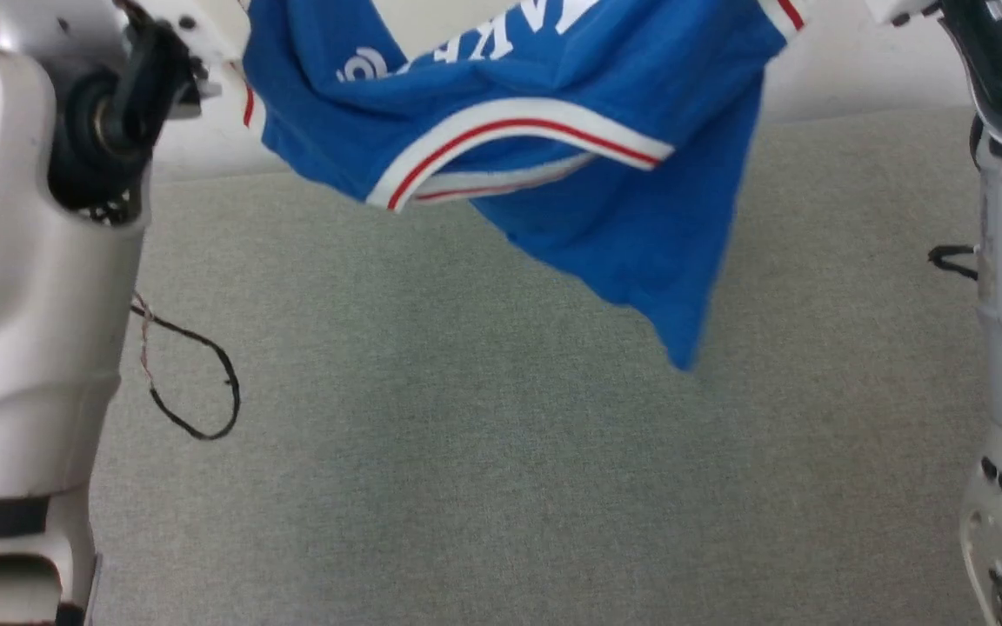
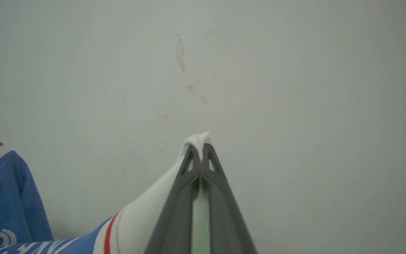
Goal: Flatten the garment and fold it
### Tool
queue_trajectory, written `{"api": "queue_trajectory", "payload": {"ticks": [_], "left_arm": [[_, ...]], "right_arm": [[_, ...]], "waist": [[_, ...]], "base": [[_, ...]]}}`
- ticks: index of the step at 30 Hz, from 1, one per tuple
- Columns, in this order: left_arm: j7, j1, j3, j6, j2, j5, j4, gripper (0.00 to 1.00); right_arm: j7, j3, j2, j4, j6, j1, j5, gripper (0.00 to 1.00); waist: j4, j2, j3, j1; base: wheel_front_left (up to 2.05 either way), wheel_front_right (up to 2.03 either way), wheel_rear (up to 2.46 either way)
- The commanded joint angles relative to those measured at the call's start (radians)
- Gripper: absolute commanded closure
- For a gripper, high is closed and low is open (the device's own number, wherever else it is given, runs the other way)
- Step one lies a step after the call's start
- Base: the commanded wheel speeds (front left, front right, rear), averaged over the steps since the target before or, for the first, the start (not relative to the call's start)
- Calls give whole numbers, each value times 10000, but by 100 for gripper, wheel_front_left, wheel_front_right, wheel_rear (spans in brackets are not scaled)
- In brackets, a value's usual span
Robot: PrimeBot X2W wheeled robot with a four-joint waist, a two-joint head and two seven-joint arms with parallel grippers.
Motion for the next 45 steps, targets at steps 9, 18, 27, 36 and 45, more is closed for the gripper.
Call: {"api": "queue_trajectory", "payload": {"ticks": [9, 18, 27, 36, 45], "left_arm": [[217, -1424, -288, 390, 84, 665, 1325, 100], [-854, -3122, 73, -57, -150, 621, 1961, 100], [-2623, -3261, 647, -1207, -600, -103, 1983, 100], [-3716, -3726, 1427, -1569, -480, -538, 2236, 100], [-3771, -3560, 1491, -1805, -538, -814, 2738, 100]], "right_arm": [[-301, 1, 192, 2116, -9, -1613, -897, 100], [-1200, -497, 326, 3366, -9, -3671, -2162, 100], [-2087, -1374, 18, 3969, -9, -4624, -3093, 100], [-3072, -1782, 5, 4186, -9, -5198, -3704, 100], [-3455, -1654, 120, 4815, -9, -5350, -3787, 100]], "waist": [[-309, -1, 1130, 2], [-207, -1, 3323, 2], [308, -1, 5368, 2], [482, -1, 6059, 2], [516, -1, 6104, 2]], "base": [[0, 0, 0], [0, 0, 0], [0, 0, 0], [0, 0, 0], [0, 0, 0]]}}
